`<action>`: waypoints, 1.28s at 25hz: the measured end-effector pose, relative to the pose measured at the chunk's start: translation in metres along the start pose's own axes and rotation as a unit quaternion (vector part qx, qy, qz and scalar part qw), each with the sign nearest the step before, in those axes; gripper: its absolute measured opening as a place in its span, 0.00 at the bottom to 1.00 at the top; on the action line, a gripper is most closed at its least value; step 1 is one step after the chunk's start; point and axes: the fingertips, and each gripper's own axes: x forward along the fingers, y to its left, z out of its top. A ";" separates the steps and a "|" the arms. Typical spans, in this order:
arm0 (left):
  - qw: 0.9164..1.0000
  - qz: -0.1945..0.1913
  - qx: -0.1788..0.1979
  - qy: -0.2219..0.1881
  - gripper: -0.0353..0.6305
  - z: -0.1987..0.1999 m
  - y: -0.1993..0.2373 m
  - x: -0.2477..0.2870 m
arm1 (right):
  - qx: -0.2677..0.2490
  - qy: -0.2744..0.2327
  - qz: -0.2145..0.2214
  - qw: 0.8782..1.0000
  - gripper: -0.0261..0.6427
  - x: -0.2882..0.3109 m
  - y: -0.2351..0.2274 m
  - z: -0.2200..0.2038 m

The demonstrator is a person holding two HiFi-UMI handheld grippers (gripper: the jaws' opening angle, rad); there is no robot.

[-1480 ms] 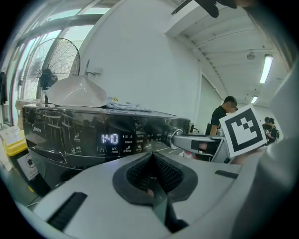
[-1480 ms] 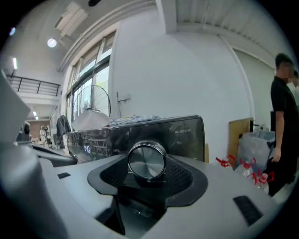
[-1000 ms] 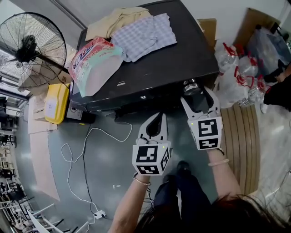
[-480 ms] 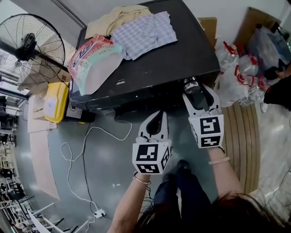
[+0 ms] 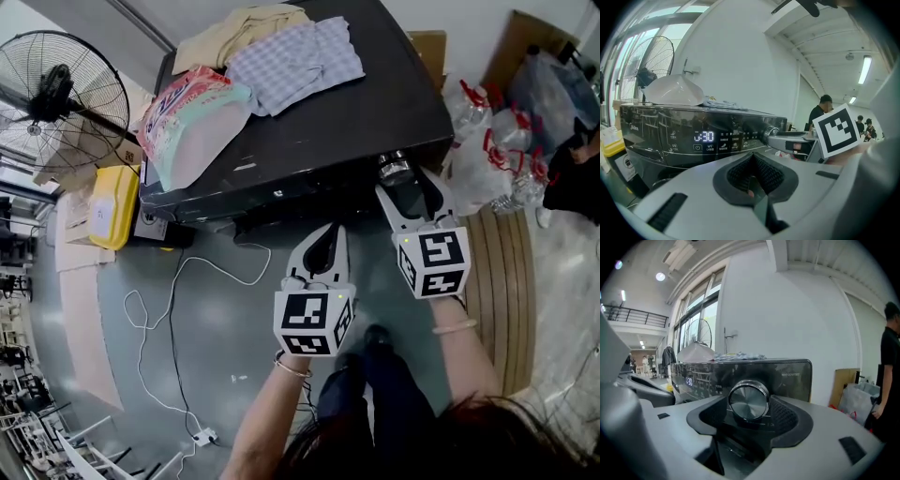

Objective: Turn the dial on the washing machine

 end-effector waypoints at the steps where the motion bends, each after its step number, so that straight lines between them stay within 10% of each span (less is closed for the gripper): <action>1: 1.000 0.000 0.000 0.001 0.08 -0.001 -0.001 0.000 | -0.023 0.002 0.000 1.000 0.49 0.000 0.002 0.001; 10: 1.000 0.000 -0.001 0.005 0.08 -0.005 -0.002 0.001 | -0.130 0.023 -0.012 0.991 0.50 0.002 0.009 0.001; 25: 1.000 0.000 -0.008 0.009 0.08 -0.010 -0.006 0.005 | 0.059 -0.006 -0.006 0.998 0.47 0.001 -0.002 -0.003; 32: 1.000 -0.002 -0.008 0.011 0.08 -0.014 -0.008 0.006 | 0.013 -0.005 0.004 1.000 0.47 0.000 0.000 -0.002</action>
